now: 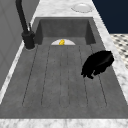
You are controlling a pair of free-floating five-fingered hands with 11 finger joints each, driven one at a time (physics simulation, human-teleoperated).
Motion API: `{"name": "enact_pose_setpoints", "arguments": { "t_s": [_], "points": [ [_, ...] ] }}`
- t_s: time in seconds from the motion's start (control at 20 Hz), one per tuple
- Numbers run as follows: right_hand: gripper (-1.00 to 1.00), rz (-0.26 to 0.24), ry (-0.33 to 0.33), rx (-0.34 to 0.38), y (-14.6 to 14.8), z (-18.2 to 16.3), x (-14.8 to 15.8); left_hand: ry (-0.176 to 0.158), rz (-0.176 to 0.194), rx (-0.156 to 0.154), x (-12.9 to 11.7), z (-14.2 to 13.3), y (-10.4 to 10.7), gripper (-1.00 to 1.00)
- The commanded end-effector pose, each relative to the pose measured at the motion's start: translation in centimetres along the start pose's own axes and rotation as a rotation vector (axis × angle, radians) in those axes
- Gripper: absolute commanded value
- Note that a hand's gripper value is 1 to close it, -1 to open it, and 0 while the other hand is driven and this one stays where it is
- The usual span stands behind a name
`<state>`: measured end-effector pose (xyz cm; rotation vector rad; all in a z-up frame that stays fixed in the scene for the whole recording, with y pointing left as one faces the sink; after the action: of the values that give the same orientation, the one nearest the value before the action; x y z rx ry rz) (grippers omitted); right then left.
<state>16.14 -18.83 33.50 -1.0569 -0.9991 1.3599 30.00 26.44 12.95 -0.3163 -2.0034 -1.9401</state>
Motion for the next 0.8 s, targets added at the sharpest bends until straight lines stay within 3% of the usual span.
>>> {"name": "enact_pose_setpoints", "arguments": {
  "t_s": [0.0, 0.25, 0.75],
  "points": [
    [-1.0, -0.026, 0.021, -0.005, 2.2, -3.7, -0.1, 0.0, 0.0, 0.0, 0.0, 0.0, 0.0, 0.0],
    [-1.0, -0.032, 0.03, 0.012, 5.4, -7.9, -0.2, 0.0, 0.0, 0.0, 0.0, 0.0, 0.0, 0.0],
    [-1.0, -0.067, 0.082, 0.239, 7.5, -9.3, 0.9, 0.0, 0.0, 0.0, 0.0, 0.0, 0.0, 0.0]
  ]
}}
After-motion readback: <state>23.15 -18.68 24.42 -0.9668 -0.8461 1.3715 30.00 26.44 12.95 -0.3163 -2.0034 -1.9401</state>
